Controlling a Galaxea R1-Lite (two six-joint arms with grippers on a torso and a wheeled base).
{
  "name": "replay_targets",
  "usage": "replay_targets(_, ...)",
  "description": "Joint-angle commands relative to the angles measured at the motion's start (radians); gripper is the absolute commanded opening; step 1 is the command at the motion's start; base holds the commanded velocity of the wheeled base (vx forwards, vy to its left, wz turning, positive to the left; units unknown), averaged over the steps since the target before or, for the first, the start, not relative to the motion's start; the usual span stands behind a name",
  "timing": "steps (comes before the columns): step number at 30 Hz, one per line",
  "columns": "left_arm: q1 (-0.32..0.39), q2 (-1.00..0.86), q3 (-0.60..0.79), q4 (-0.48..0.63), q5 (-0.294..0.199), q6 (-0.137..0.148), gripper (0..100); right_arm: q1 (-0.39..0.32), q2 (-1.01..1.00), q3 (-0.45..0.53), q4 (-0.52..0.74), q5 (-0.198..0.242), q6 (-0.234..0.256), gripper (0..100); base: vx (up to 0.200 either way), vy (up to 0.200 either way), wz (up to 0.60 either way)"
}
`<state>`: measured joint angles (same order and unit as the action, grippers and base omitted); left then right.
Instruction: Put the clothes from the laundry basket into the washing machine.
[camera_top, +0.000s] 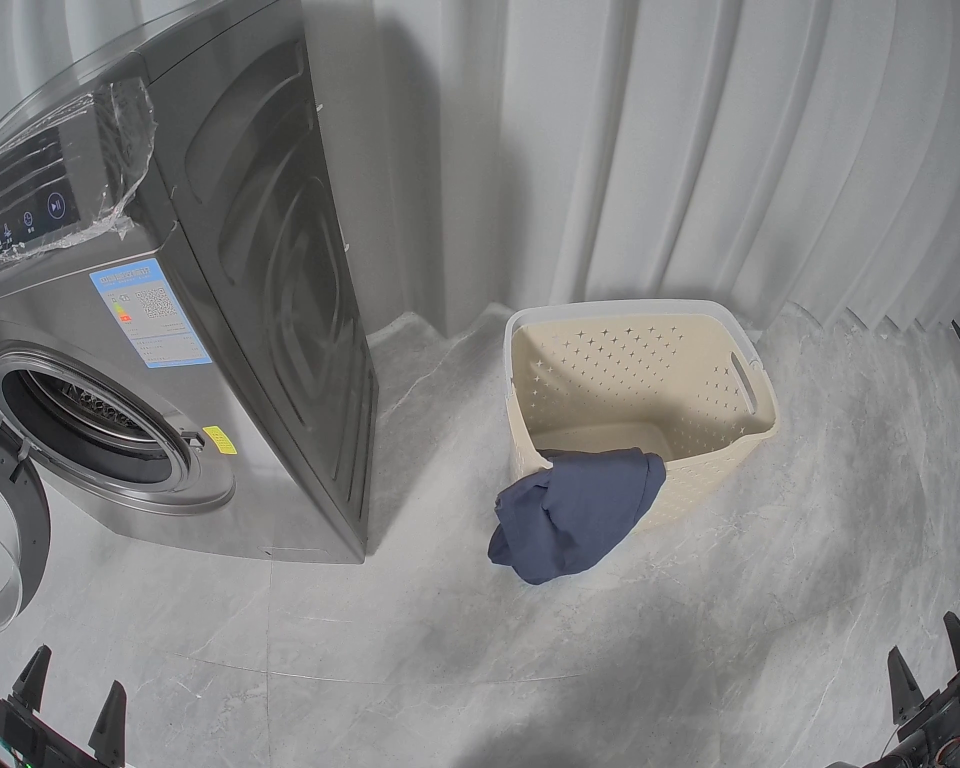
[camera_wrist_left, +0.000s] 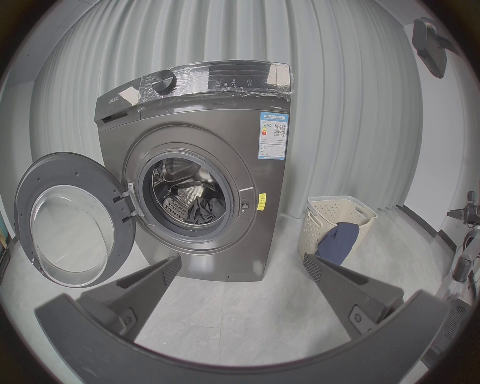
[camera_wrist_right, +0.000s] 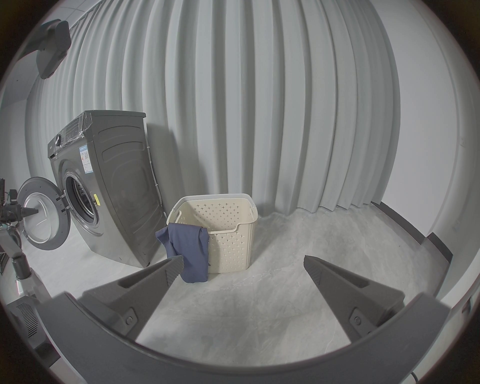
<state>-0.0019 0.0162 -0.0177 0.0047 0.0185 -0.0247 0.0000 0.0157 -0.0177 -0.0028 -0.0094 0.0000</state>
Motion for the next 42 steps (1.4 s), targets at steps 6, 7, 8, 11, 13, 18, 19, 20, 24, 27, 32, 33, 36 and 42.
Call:
replay_targets(6, 0.000, -0.010, 0.016, 0.000, -0.002, 0.003, 100, 0.000, -0.016, 0.018, 0.000, 0.000, 0.000, 100, 0.000, -0.100, 0.00)
replay_targets(7, 0.000, -0.010, 0.016, 0.000, -0.003, 0.003, 100, 0.000, -0.016, 0.018, 0.000, 0.000, 0.000, 100, 0.000, 0.000, 0.00)
replay_targets(8, 0.000, -0.010, 0.016, 0.000, -0.005, 0.005, 100, 0.000, -0.016, 0.018, 0.000, 0.000, 0.002, 100, 0.000, 0.000, 0.00)
replay_targets(11, 0.000, -0.010, 0.016, 0.000, -0.006, 0.002, 100, 0.000, -0.016, 0.018, 0.000, 0.000, 0.000, 100, 0.000, 0.000, 0.00)
replay_targets(13, 0.000, -0.010, 0.016, 0.000, -0.006, 0.000, 100, 0.000, -0.016, 0.018, 0.000, 0.000, 0.000, 100, 0.100, 0.000, 0.00)
replay_targets(18, 0.000, -0.010, 0.016, 0.000, -0.005, 0.000, 100, 0.002, -0.016, 0.018, 0.000, 0.000, 0.000, 100, 0.200, 0.000, 0.00)
replay_targets(19, 0.000, -0.010, 0.016, 0.000, -0.005, 0.000, 100, 0.002, -0.016, 0.018, 0.000, 0.000, 0.002, 100, 0.000, 0.000, 0.00)
replay_targets(20, 0.000, -0.010, 0.016, 0.000, -0.005, 0.000, 100, 0.000, -0.016, 0.018, 0.000, 0.000, 0.002, 100, 0.000, 0.000, 0.00)
replay_targets(24, 0.000, -0.010, 0.016, 0.000, -0.006, 0.002, 100, 0.000, -0.016, 0.018, 0.000, 0.000, 0.000, 100, 0.000, 0.000, 0.00)
replay_targets(27, 0.000, -0.010, 0.016, 0.000, -0.006, 0.000, 100, 0.002, -0.016, 0.018, -0.002, 0.000, 0.008, 100, 0.000, 0.000, 0.00)
replay_targets(32, 0.000, -0.010, 0.016, 0.000, -0.005, -0.001, 100, 0.000, -0.016, 0.018, -0.008, 0.003, 0.012, 100, 0.000, 0.000, 0.00)
replay_targets(33, 0.000, -0.010, 0.016, 0.000, -0.006, -0.001, 100, 0.000, -0.016, 0.002, -0.025, 0.008, 0.008, 100, 0.000, 0.000, 0.00)
replay_targets(36, 0.000, -0.010, 0.016, 0.000, -0.006, -0.001, 100, 0.003, -0.013, -0.116, -0.046, 0.015, 0.008, 100, 0.000, 0.000, 0.00)
replay_targets(42, 0.000, -0.010, 0.016, 0.000, -0.008, 0.002, 100, 0.006, 0.208, -0.228, 0.081, 0.112, 0.009, 100, 0.000, 0.000, 0.00)
